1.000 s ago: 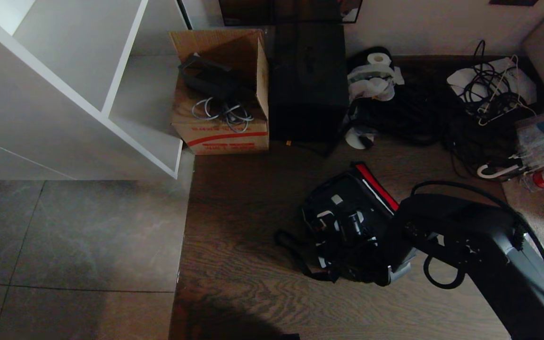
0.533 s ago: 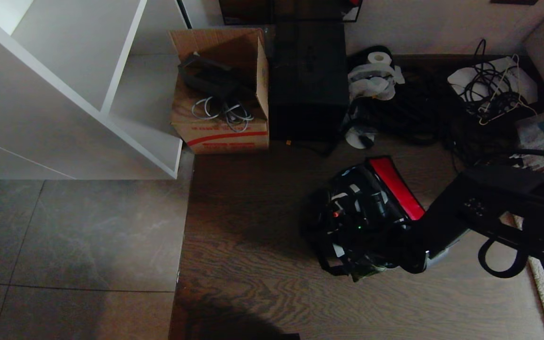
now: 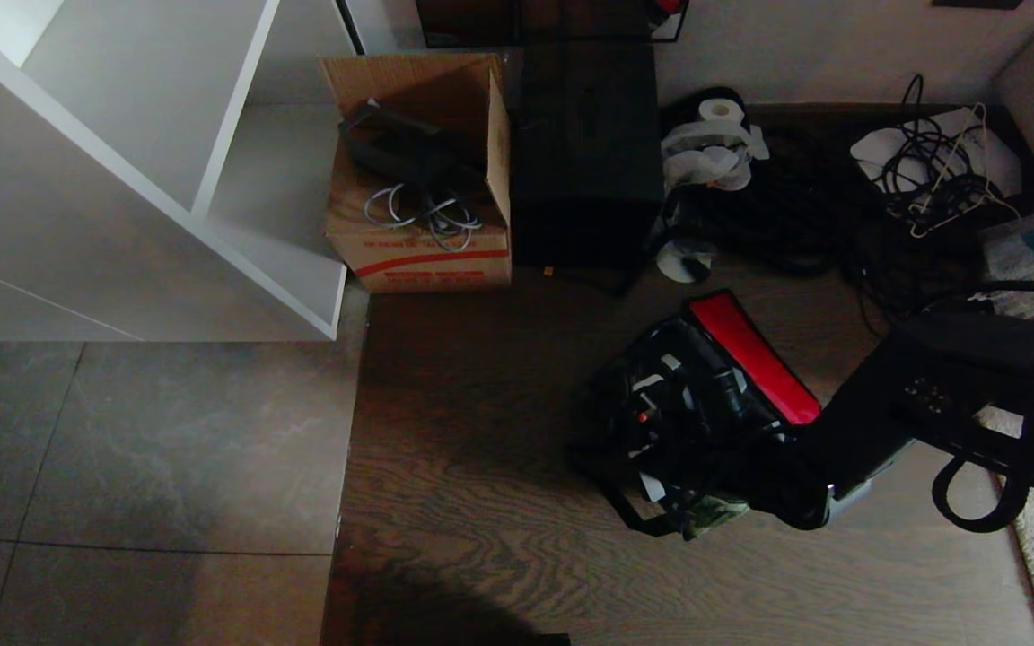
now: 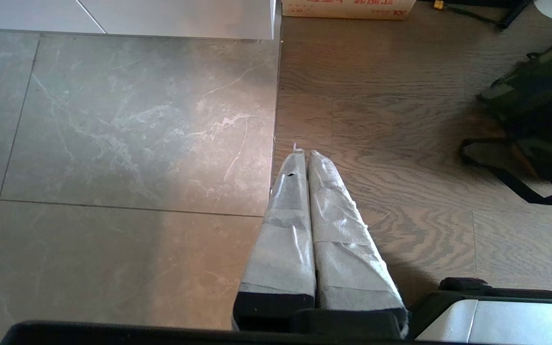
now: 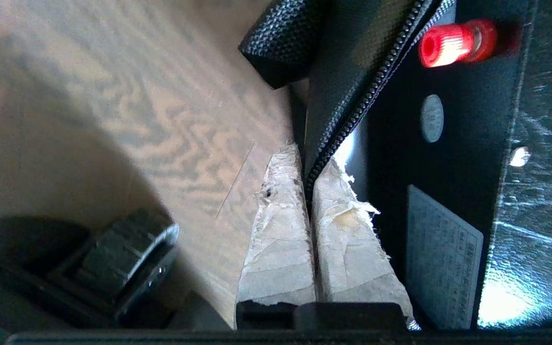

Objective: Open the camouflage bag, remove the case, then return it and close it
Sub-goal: Close the top of the storage box

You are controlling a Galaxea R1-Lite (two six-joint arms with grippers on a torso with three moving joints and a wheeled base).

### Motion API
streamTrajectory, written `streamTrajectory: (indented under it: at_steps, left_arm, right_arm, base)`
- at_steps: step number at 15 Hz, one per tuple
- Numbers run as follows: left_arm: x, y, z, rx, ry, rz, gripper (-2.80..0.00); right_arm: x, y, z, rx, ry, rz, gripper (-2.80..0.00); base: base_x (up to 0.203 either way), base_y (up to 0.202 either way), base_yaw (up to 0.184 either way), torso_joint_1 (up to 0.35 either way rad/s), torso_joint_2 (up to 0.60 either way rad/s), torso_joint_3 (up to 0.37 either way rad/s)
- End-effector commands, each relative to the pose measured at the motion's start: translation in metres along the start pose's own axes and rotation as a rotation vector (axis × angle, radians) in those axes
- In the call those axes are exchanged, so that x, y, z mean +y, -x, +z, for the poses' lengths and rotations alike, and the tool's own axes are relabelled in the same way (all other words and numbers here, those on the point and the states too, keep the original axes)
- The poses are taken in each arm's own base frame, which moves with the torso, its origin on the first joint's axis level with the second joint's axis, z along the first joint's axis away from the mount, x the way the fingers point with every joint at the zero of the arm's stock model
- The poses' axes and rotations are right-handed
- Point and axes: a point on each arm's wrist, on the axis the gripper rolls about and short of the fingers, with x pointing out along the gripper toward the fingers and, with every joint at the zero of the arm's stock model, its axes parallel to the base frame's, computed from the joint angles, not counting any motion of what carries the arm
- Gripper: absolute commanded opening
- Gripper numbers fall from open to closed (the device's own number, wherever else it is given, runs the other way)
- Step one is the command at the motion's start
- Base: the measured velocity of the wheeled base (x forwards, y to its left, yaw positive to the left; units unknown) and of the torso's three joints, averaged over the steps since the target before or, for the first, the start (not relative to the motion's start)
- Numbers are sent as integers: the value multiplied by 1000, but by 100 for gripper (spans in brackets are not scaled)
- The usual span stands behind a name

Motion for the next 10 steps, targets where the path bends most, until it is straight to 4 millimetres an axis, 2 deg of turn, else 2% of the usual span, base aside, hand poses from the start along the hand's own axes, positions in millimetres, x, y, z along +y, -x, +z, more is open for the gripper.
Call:
streamTrajectory:
  at_steps: [1,3,5,10]
  left_arm:
    - [0,0,0,0,0,0,-280]
    - [0,0,0,-2,0,0,-280]
    - [0,0,0,0,0,0,-280]
    - [0,0,0,0,0,0,-280]
  right_arm:
    - [9,-17,-14,37,19,15,-280]
    - [9,-28,-13,13,20,8,-280]
    - [4,-28,-6,-7,11,0,-280]
    - [1,-36,-7,-28,23,-16,-280]
  base:
    - [0,0,0,0,0,0]
    - [0,0,0,0,0,0]
    - [0,0,0,0,0,0]
    - [0,0,0,0,0,0]
